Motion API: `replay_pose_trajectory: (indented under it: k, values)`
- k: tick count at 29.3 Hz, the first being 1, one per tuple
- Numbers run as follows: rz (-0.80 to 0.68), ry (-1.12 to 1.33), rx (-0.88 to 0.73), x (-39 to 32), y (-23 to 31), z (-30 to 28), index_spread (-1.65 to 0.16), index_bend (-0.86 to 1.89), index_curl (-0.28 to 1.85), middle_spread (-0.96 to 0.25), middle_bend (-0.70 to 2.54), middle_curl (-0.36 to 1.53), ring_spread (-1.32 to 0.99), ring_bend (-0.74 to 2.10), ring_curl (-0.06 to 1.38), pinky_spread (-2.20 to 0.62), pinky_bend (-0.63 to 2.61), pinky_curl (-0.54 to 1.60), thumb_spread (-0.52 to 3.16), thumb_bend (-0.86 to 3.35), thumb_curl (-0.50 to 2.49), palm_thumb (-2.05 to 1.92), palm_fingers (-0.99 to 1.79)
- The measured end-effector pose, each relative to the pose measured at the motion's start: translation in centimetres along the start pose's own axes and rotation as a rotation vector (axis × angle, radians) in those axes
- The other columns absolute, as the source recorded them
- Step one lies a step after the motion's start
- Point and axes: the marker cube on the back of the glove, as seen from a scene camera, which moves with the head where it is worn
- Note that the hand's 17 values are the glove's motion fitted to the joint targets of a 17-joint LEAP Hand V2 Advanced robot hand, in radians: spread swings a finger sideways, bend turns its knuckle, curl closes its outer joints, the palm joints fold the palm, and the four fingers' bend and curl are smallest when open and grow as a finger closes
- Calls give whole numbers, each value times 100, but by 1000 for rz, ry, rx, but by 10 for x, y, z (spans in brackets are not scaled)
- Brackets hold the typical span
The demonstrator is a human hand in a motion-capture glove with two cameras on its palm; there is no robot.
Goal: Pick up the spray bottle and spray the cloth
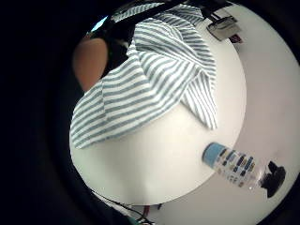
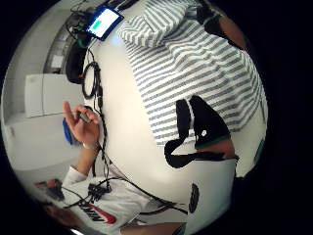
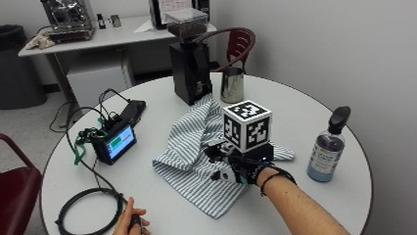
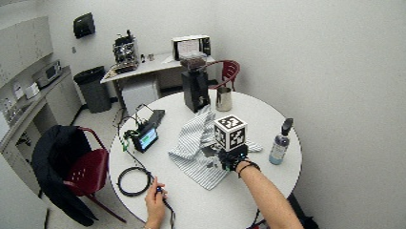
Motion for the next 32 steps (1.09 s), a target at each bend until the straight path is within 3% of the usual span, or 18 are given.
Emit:
replay_pose_trajectory:
  k: [12,24,32]
  values:
    - [-4,39,0,-4,-1,-4,-31,23,24,-4,33,22,1,17,16,19,35,21,90,36,21,62,63]
    - [-16,21,17,-10,3,-3,-34,20,31,-4,29,27,1,16,17,20,32,25,108,29,27,65,63]
    - [-133,0,145,-53,32,-34,-35,17,32,-4,25,29,1,19,19,19,31,28,113,24,30,67,65]
